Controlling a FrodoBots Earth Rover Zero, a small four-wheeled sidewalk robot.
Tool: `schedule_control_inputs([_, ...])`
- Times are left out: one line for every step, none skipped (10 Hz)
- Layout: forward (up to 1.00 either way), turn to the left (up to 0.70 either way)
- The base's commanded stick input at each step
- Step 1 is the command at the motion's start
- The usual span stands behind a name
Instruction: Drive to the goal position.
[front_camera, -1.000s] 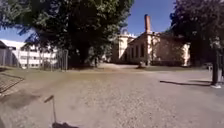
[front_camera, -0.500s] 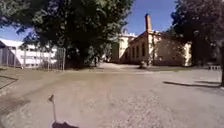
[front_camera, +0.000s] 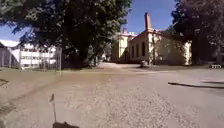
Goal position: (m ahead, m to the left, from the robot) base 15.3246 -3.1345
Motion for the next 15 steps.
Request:
schedule_control_inputs([0.6, 0.0])
schedule_control_inputs([0.6, 0.0])
schedule_control_inputs([0.6, 0.0])
schedule_control_inputs([0.6, 0.0])
schedule_control_inputs([0.6, 0.0])
schedule_control_inputs([0.6, 0.0])
schedule_control_inputs([0.6, 0.0])
schedule_control_inputs([0.6, 0.0])
schedule_control_inputs([0.6, 0.0])
schedule_control_inputs([0.6, 0.0])
schedule_control_inputs([0.6, 0.0])
schedule_control_inputs([0.6, 0.0])
schedule_control_inputs([0.6, 0.0])
schedule_control_inputs([0.6, 0.0])
schedule_control_inputs([0.6, 0.0])
